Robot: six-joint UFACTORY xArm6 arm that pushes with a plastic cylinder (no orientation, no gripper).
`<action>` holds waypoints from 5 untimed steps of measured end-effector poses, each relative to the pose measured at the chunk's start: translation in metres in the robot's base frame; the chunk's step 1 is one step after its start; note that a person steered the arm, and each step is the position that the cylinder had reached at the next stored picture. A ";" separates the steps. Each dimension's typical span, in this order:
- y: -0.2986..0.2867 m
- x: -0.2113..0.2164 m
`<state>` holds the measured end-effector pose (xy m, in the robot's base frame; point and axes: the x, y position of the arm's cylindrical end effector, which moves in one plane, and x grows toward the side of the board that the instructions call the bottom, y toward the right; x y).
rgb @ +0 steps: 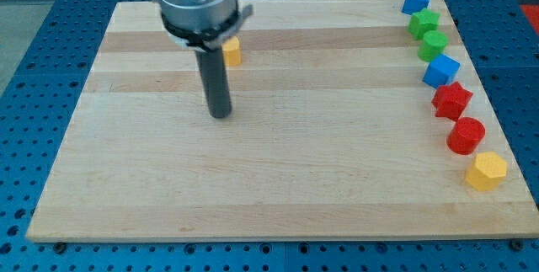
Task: Move your arm at yellow heart
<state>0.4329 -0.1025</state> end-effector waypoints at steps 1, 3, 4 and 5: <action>-0.033 -0.028; -0.070 -0.087; -0.065 -0.103; -0.045 -0.112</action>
<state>0.3209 -0.1474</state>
